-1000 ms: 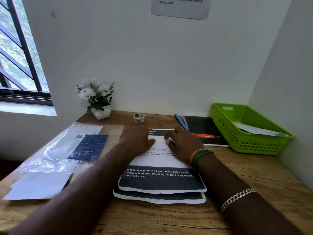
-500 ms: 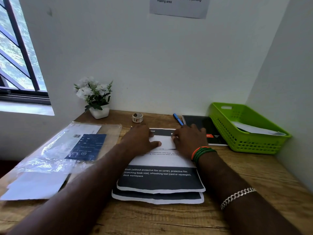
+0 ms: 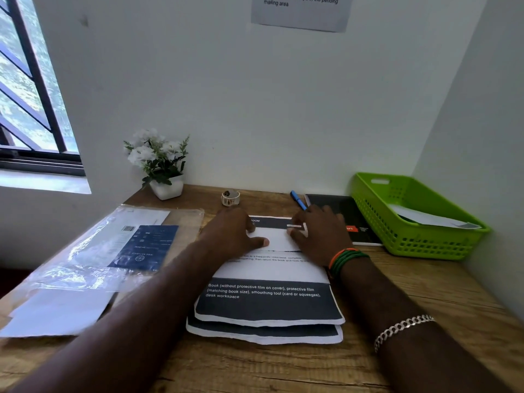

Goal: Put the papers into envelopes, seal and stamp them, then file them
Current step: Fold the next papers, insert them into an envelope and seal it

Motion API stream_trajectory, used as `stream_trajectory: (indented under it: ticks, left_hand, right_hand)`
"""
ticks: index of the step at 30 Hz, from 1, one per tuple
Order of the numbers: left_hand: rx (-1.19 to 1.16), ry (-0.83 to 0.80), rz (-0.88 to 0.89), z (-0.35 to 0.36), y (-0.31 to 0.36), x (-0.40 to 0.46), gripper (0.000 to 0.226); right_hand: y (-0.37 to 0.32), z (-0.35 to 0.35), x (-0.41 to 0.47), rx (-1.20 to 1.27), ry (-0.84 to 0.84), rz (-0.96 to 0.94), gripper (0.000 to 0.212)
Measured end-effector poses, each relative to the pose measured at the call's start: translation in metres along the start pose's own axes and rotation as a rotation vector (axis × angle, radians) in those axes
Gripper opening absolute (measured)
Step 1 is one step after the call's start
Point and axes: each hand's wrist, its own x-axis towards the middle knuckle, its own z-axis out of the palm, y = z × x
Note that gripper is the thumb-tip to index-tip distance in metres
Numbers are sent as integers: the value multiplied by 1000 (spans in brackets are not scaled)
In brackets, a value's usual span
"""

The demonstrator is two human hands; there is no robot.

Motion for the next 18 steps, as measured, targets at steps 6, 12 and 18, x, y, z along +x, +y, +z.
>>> stream_trajectory:
  ticks: [6, 12, 18]
  left_hand:
    - [10, 15, -5, 1, 0, 0, 56]
    - [39, 84, 29, 2, 7, -4, 52]
    - [-139, 265, 258, -1, 14, -1, 20]
  right_hand:
    - [-2, 8, 3, 72, -87, -8, 34]
    - [1, 5, 6, 211, -15, -5, 15]
    - [3, 1, 6, 575, 156, -145, 6]
